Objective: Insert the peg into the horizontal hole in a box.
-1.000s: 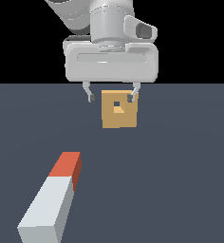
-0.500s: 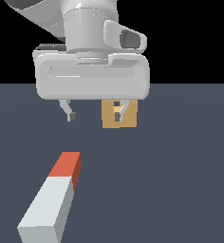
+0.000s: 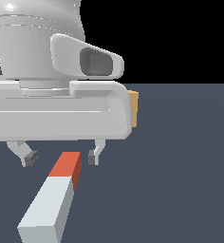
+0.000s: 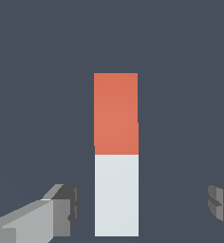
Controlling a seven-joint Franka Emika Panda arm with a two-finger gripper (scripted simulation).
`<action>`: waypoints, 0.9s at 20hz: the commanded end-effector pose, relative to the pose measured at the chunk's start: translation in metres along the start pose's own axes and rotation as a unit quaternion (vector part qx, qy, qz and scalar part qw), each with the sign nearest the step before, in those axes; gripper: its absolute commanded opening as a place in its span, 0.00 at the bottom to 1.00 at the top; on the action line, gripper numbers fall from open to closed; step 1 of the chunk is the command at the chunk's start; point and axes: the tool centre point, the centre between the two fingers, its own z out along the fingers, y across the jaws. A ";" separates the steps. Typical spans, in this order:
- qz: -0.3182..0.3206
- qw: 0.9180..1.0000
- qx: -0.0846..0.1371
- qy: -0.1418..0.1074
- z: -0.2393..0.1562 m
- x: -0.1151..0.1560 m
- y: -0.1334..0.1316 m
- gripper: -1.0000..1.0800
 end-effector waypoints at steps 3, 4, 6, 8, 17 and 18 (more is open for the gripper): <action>-0.003 1.000 -0.001 0.000 0.012 -0.022 -0.011 0.96; -0.003 1.000 -0.001 0.000 0.014 -0.026 -0.013 0.96; -0.004 1.000 -0.001 0.000 0.016 -0.031 -0.015 0.96; -0.004 1.000 -0.001 0.000 0.018 -0.034 -0.016 0.96; -0.003 1.000 -0.001 0.000 0.028 -0.034 -0.016 0.96; -0.003 1.000 -0.001 0.000 0.032 -0.034 -0.016 0.96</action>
